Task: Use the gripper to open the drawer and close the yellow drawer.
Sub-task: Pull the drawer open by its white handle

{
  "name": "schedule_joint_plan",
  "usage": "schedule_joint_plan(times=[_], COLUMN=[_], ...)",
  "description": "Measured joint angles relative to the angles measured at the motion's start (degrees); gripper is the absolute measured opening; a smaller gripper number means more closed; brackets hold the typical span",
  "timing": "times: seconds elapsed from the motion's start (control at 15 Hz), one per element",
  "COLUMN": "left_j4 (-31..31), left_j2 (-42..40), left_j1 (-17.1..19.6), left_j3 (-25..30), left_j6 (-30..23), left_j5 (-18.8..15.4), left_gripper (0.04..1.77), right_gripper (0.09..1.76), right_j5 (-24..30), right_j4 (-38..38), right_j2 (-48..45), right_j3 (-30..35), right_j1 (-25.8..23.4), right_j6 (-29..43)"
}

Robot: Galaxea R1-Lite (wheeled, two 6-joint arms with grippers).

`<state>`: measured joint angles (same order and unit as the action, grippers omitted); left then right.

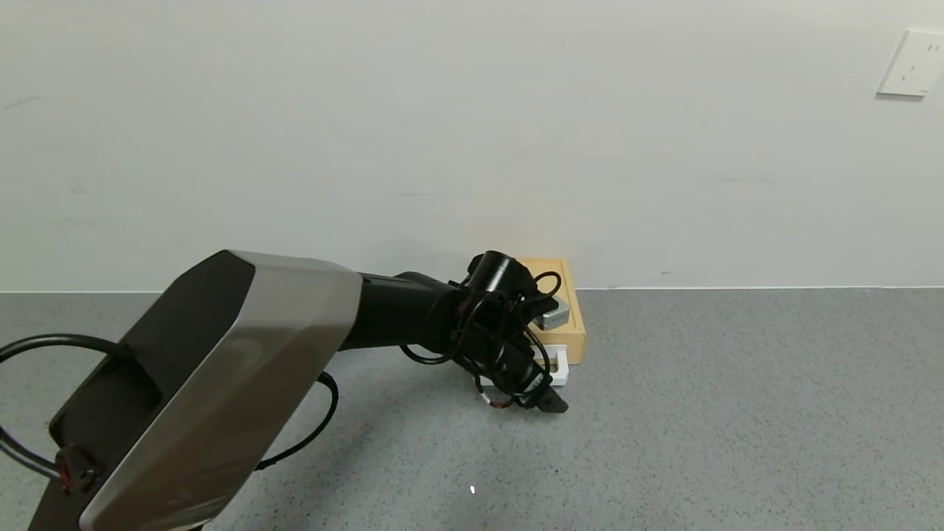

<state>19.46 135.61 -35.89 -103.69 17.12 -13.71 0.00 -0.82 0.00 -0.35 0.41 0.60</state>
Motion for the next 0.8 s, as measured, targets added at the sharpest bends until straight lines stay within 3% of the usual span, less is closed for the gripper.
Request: schedule_joint_plan(times=[0.8], left_j4=[0.09], left_j2=[0.66], left_j1=[-1.90], left_j3=[2.97], left_j6=[0.60], left_j5=[-0.04], left_gripper=[1.72], right_gripper=[1.71], right_j5=[0.00], right_j4=[0.02], right_j2=[0.00], right_j3=[0.00], right_j1=[0.00], right_j6=[0.02])
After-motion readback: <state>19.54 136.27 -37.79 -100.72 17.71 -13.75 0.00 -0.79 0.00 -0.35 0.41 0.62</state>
